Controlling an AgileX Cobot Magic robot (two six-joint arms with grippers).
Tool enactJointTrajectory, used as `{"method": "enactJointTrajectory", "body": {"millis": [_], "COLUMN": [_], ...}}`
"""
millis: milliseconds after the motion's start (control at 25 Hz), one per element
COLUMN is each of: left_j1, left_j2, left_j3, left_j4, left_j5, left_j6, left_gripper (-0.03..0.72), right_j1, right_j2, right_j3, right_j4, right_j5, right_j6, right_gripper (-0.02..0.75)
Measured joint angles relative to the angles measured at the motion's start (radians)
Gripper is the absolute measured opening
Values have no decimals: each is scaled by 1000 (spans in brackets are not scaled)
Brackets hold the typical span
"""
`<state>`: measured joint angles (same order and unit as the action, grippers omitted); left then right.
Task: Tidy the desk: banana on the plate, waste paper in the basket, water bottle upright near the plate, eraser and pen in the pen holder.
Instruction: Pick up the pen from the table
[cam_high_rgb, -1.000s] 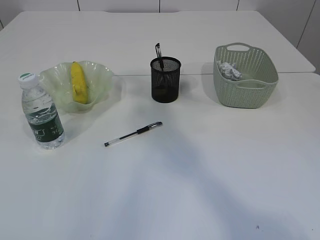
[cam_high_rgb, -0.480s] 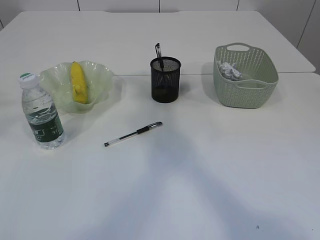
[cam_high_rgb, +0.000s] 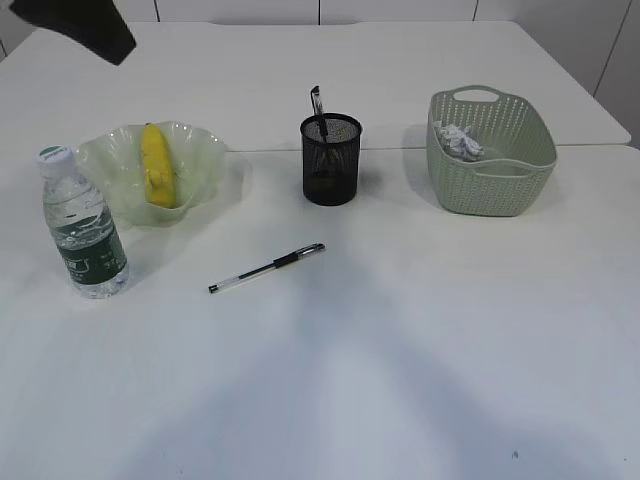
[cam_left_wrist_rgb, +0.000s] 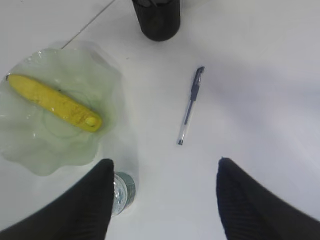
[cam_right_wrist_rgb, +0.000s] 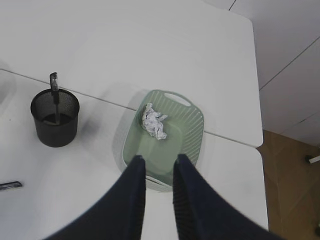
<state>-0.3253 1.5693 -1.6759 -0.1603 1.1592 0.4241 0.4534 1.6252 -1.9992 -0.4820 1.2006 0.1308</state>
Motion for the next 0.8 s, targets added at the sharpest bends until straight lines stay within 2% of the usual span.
{"method": "enactJointTrajectory", "body": {"millis": [320, 800], "left_j1": [0, 0], "left_j2": [101, 289], "left_j3": [-25, -236], "left_j4": [-20, -59], "left_j5": [59, 82], "left_j6": [66, 90], "left_gripper": [456, 454], "right_j1": [0, 0], "right_j2": [0, 0], "right_j3": [0, 0], "right_j4": [3, 5], "right_j5": [32, 57], "right_j6": [-15, -26], "right_gripper": [147, 147]}}
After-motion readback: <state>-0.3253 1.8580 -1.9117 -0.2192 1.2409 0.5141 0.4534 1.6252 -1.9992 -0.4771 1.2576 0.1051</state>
